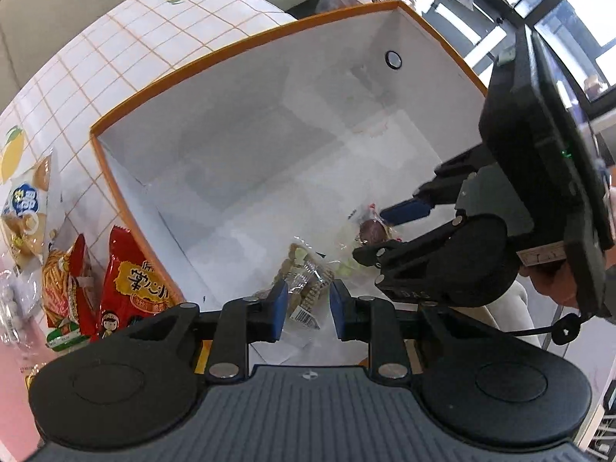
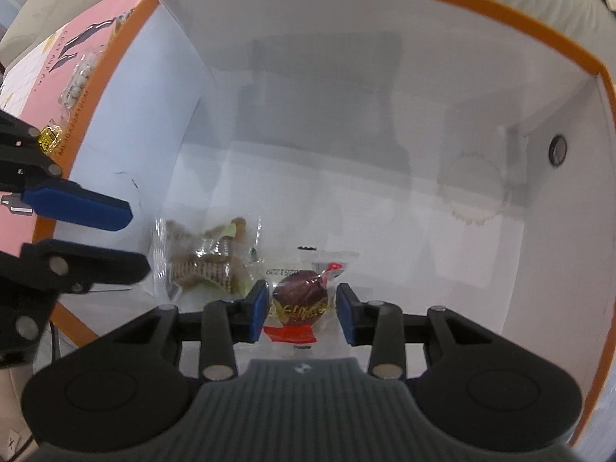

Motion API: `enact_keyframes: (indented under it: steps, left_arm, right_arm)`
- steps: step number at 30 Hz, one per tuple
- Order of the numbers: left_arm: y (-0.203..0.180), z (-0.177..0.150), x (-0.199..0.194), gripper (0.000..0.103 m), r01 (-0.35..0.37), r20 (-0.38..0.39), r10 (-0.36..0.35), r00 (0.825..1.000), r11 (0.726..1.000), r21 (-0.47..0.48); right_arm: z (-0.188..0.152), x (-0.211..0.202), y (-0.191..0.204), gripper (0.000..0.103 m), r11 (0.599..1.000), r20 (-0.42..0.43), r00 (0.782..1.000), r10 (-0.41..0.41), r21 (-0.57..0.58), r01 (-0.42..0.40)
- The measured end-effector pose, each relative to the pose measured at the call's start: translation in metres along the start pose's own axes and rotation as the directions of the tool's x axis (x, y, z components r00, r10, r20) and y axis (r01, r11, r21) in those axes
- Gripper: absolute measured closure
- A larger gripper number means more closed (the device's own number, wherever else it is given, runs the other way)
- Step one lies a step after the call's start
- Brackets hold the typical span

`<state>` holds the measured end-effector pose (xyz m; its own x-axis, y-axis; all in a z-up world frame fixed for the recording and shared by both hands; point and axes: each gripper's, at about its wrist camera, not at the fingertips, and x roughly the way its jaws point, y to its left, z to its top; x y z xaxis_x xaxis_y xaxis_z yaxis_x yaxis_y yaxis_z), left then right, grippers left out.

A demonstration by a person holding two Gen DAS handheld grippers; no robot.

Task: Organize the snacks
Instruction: 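Carry both packets into the orange box and open both tools, then lift both tools out of the box back over the snacks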

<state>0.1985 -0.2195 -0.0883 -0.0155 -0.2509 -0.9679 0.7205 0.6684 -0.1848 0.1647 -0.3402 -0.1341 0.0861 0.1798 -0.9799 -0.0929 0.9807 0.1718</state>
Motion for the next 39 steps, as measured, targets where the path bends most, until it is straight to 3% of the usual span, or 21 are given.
enact_keyframes:
  steps: [7,18,22,26,29,31,37,39]
  left_arm:
    - [0.008,-0.008,-0.021,0.062,-0.003,0.041,0.004,0.999,1.0,-0.022]
    - [0.005,-0.015,-0.036,0.06,-0.022,0.069,0.024,0.997,0.999,-0.027]
    - [0.006,-0.021,-0.046,0.06,-0.031,0.109,0.035,0.993,0.999,-0.038]
    - [0.007,-0.031,-0.059,0.058,-0.041,0.171,0.048,0.984,0.998,-0.046]
    - [0.007,-0.042,-0.071,0.054,-0.075,0.234,0.083,0.969,0.996,-0.043]
    - [0.005,-0.052,-0.079,0.054,-0.118,0.278,0.127,0.952,0.992,-0.048]
    - [0.011,-0.088,-0.103,0.054,-0.212,0.39,0.239,0.889,0.971,-0.112]
    - [0.014,-0.101,-0.112,0.054,-0.231,0.421,0.268,0.866,0.963,-0.138]
  right_arm:
    - [0.005,0.012,-0.001,0.063,0.998,-0.03,1.0,0.007,0.067,-0.005]
    - [0.004,0.016,0.009,0.045,0.997,-0.051,0.997,-0.055,0.059,0.058]
    - [0.001,0.005,0.01,0.035,0.995,-0.025,0.996,-0.083,0.054,0.084]
    - [-0.009,-0.017,0.019,0.025,0.989,0.064,0.987,-0.147,0.016,0.146]
    - [-0.019,-0.034,0.028,0.016,0.981,0.151,0.97,-0.192,0.011,0.193]
    - [-0.027,-0.045,0.032,0.016,0.977,0.21,0.954,-0.213,0.028,0.212]
    - [-0.047,-0.07,0.049,0.014,0.975,0.345,0.912,-0.223,0.101,0.2]
    - [-0.052,-0.077,0.057,0.008,0.973,0.388,0.892,-0.231,0.121,0.199]
